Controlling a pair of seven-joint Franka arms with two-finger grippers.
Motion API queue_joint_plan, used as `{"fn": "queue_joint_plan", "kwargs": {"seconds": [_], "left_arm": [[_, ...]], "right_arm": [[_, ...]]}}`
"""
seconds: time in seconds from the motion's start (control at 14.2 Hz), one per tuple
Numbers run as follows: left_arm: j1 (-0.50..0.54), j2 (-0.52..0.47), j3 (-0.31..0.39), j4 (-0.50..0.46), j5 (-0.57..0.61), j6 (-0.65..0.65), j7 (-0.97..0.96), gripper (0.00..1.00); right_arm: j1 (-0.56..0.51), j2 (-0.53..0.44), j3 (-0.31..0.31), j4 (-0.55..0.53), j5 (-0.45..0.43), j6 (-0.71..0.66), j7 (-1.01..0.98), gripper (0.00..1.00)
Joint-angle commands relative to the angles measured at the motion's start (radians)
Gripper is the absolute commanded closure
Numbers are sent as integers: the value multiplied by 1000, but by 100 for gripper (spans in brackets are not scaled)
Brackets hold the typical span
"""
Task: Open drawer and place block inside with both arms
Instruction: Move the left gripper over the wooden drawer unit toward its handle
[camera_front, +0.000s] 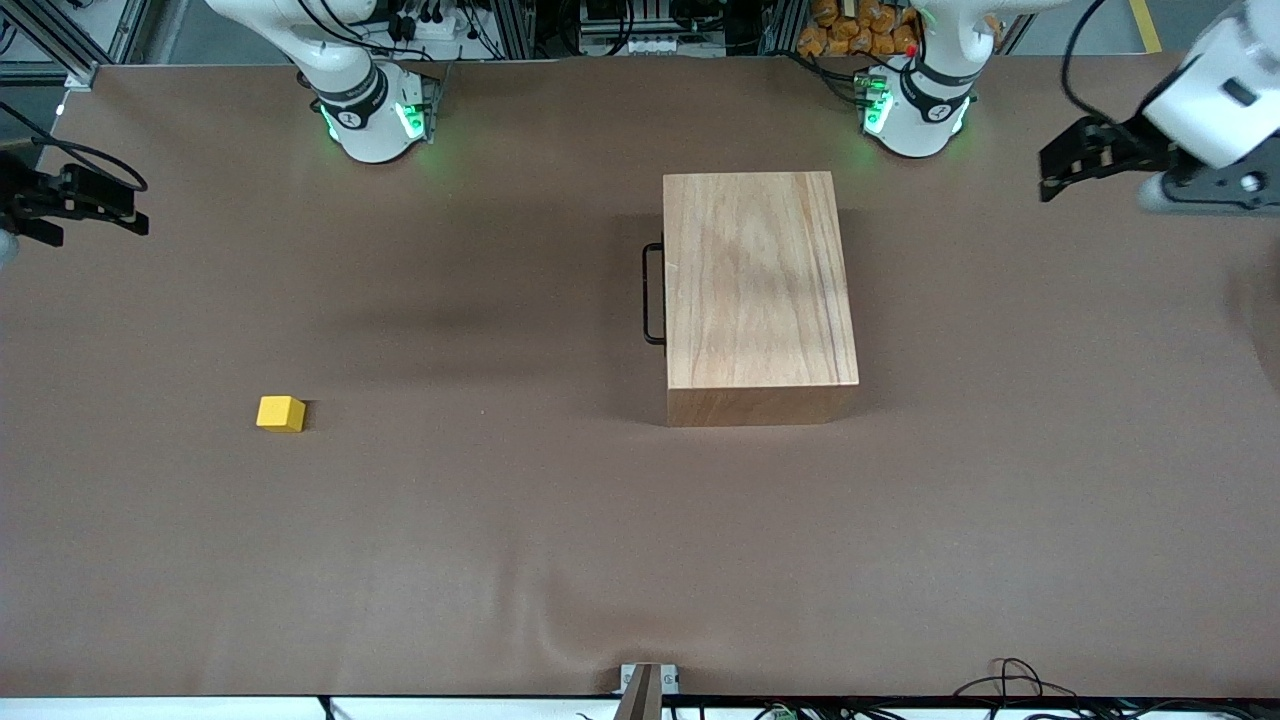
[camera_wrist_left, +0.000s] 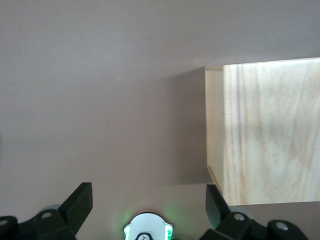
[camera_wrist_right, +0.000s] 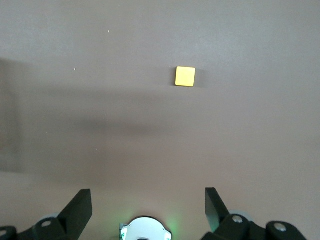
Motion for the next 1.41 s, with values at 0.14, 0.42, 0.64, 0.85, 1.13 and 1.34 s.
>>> {"fn": "queue_joint_plan", "kwargs": {"seconds": [0.14, 0.42, 0.64, 0.85, 1.13, 1.34], "left_arm": [[-151, 126, -6, 125, -4, -8, -180, 0], [-269, 211, -6, 168, -1, 33, -349, 0], [-329, 252, -5, 171, 1, 84, -409, 0], [-411, 315, 10, 187, 5, 142, -449, 0], [-490, 398, 15, 219, 71, 187, -542, 0], [-508, 407, 14, 219, 82, 213, -542, 0]], "right_arm": [[5, -10, -10, 0, 8, 2, 50, 0], [0, -3, -12, -3, 9, 21, 50, 0], [2, -3, -12, -3, 6, 19, 50, 0], [0, -6, -12, 0, 5, 21, 50, 0], [0, -6, -12, 1, 3, 39, 50, 0], [-1, -9, -12, 1, 2, 38, 50, 0]]}}
